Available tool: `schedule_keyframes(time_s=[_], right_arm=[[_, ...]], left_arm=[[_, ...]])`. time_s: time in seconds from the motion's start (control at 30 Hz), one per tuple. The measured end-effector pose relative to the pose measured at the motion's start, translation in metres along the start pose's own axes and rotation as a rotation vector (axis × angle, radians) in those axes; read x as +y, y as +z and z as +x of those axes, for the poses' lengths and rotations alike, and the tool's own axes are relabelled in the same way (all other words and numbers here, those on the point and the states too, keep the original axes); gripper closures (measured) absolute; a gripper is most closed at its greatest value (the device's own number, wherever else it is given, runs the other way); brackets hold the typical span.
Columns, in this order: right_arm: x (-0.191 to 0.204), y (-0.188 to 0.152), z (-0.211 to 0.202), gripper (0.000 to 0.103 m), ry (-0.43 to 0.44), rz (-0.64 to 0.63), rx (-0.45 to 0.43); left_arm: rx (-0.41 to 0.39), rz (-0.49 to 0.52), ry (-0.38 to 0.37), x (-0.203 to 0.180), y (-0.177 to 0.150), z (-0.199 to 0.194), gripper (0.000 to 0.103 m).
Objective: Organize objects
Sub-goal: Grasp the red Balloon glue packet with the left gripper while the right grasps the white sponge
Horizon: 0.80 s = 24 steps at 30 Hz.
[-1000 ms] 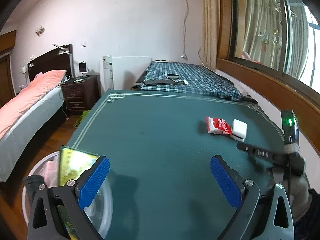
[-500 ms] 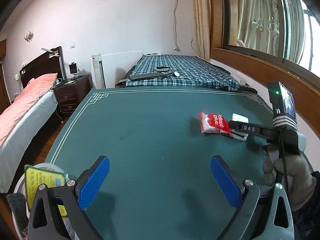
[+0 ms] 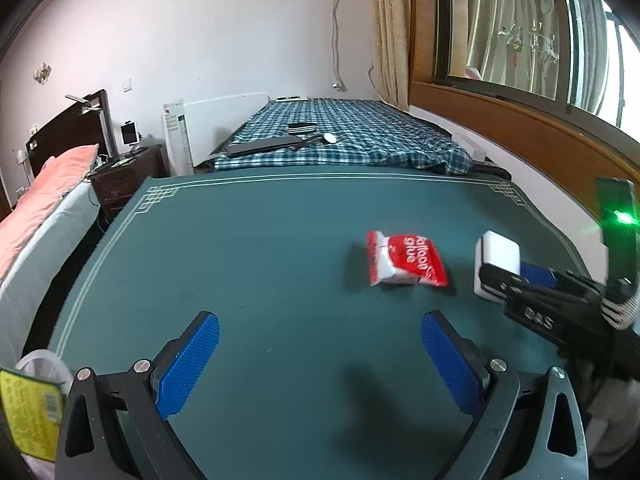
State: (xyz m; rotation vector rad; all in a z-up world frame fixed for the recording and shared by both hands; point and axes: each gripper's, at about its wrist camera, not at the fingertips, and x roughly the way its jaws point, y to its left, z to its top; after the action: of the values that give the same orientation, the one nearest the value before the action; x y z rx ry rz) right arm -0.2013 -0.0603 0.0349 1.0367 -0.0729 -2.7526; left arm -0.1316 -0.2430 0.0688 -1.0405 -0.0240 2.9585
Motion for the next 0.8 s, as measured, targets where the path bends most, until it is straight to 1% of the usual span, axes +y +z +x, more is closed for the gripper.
schedule_keyframes(time_s=[0.1,0.23,0.43,0.57,0.67,0.7,0.73,0.77,0.8], right_arm=[[-0.010,-0.003,-0.007,0.052,-0.002,0.018,-0.015],[-0.019,-0.009,-0.011,0.052,-0.028,0.031,-0.042],[-0.029,-0.011,-0.007,0.052,0.012,0.094,-0.034],[-0.030,-0.012,-0.005,0.052,0.014,0.095,-0.031],[-0.030,-0.012,-0.004,0.052,0.017,0.101,-0.028],[-0.030,-0.012,-0.004,0.052,0.018,0.102,-0.027],[-0.030,-0.013,-0.004,0.052,0.019,0.102,-0.027],[-0.030,-0.013,-0.003,0.052,0.019,0.101,-0.026],[-0.030,-0.013,-0.003,0.052,0.020,0.101,-0.025]], left_arm=[[0.007,-0.007,-0.018,-0.010,0.006,0.012,0.000],[0.013,0.000,-0.029,-0.026,0.014,0.032,0.000],[0.040,0.006,-0.046,-0.042,0.029,0.064,0.000],[0.084,-0.001,-0.066,-0.047,0.033,0.087,0.001],[0.101,0.019,-0.055,-0.053,0.032,0.097,0.001],[0.106,0.029,-0.054,-0.055,0.032,0.100,0.003],[0.111,0.038,-0.054,-0.057,0.031,0.103,0.009],[0.124,0.048,-0.054,-0.059,0.031,0.107,0.013],[0.140,0.053,-0.055,-0.060,0.031,0.110,0.023]])
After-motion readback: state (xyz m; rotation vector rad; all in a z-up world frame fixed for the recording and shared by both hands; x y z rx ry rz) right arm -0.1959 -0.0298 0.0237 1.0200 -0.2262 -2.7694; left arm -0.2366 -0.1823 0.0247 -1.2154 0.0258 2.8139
